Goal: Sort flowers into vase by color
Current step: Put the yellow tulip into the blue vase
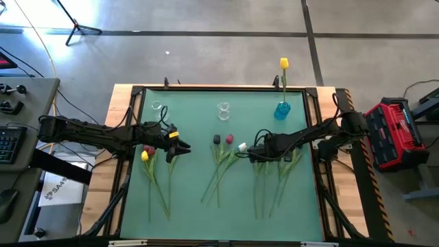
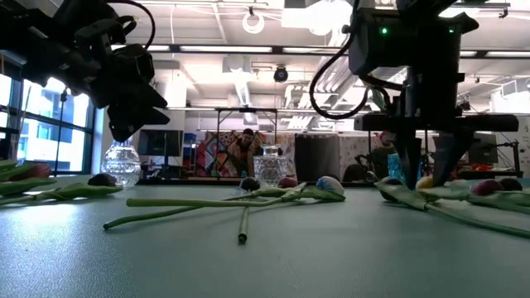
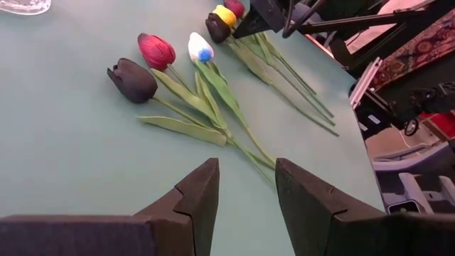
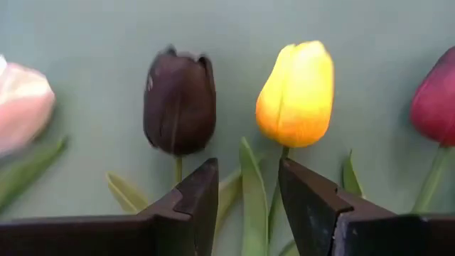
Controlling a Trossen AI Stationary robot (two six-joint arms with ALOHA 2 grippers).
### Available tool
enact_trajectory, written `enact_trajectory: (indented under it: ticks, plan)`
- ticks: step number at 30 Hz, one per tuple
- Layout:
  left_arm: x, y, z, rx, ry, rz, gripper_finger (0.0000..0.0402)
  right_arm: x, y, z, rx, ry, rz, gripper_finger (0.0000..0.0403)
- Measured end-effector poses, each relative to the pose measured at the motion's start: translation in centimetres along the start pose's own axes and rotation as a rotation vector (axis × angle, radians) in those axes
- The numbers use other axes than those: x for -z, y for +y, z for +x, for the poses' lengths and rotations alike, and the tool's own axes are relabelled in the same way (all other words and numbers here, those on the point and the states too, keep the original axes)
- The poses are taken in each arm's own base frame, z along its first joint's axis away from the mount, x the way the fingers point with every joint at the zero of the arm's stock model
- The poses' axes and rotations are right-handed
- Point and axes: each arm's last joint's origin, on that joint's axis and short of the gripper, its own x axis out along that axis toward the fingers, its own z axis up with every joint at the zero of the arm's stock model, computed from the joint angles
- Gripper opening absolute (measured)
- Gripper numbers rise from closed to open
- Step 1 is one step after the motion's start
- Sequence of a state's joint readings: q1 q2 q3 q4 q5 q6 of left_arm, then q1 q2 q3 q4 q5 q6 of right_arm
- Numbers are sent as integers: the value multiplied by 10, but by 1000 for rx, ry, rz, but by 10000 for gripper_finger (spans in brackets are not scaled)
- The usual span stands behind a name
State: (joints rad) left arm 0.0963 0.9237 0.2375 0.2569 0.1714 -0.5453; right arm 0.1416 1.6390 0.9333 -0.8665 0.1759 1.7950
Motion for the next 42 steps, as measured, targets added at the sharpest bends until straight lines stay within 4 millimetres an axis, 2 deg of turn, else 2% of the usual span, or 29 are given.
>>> enact_trajectory:
  ticks: [5,12,16,25,36,42]
  plan:
    - [0,0,0,-1,0,5,129,4,-1,-1,1,35,-5,137]
    - [1,1,0,-8,10,-2,129,21,-6,-6,9,91,18,137]
    - [2,2,0,-20,20,-8,129,31,-6,-12,-49,122,39,137]
    - [4,4,0,-73,16,-18,129,40,-19,-18,-2,71,80,137]
    - [2,5,0,-117,-14,-8,129,40,-14,-2,30,4,78,133]
    - [2,5,0,-118,-14,-7,129,45,-10,9,64,37,79,87]
